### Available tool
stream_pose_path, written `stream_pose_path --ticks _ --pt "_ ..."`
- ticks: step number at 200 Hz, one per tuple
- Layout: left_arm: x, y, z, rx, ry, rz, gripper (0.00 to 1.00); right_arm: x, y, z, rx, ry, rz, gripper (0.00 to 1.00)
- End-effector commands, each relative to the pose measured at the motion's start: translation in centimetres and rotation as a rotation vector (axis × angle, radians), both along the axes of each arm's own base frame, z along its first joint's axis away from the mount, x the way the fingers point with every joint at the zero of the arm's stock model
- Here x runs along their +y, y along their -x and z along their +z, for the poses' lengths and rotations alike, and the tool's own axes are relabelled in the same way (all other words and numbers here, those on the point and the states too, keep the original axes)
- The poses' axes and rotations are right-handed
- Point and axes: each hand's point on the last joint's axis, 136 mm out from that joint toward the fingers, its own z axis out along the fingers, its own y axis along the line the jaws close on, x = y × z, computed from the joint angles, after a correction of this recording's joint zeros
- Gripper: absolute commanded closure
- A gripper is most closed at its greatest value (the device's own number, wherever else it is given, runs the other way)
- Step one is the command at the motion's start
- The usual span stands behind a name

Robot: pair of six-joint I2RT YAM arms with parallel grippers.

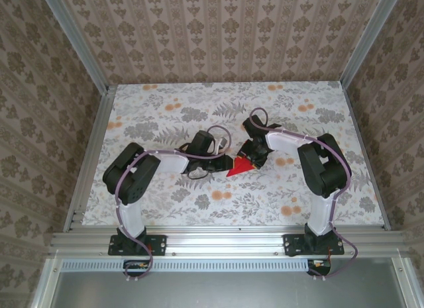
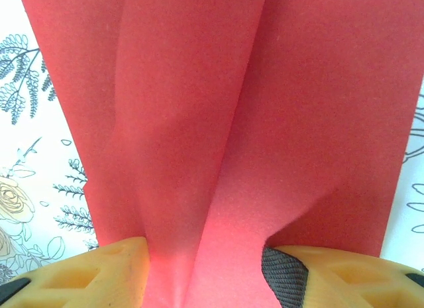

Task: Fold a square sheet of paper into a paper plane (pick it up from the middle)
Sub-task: Fourth fold the wing at the center of the table.

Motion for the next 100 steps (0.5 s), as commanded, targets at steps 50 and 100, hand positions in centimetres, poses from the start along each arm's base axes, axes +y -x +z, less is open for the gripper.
stream_pose_path --ticks 50,100 --pt "-0.5 1.0 -1.0 0.031 -0.021 -0.050 0.81 -8.8 10.4 -7.6 0.413 0.395 -0.023 0.44" --pt "0.5 0.6 -1.8 0.024 -0.093 -0.032 0.82 -8.9 10.6 -7.8 0.417 0.396 -0.024 0.44"
